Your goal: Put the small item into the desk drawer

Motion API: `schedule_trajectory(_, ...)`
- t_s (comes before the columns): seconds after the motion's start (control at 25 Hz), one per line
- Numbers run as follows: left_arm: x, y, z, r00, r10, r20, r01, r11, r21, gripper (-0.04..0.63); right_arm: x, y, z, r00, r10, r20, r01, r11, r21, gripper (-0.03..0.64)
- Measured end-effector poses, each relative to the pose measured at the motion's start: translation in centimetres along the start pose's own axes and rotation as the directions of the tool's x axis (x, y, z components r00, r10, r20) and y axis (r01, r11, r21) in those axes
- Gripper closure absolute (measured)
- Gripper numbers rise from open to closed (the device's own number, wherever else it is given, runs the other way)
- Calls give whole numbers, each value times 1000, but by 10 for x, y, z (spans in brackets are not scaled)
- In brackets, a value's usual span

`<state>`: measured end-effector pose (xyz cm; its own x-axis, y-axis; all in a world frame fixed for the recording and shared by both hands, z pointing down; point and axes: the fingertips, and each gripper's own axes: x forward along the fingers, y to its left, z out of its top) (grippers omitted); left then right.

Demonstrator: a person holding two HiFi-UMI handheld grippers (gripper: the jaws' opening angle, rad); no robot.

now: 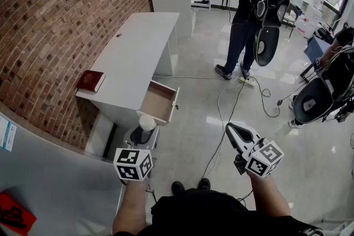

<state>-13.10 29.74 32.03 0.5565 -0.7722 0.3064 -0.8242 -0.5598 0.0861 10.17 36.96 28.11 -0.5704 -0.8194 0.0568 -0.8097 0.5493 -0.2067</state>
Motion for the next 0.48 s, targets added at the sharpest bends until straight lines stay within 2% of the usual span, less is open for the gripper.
schedule_trajectory(0.48,11,-10,-5,1000,0,-22,0,1000,1,407,1,-12,-8,1000,18,-3,-18,1000,17,607)
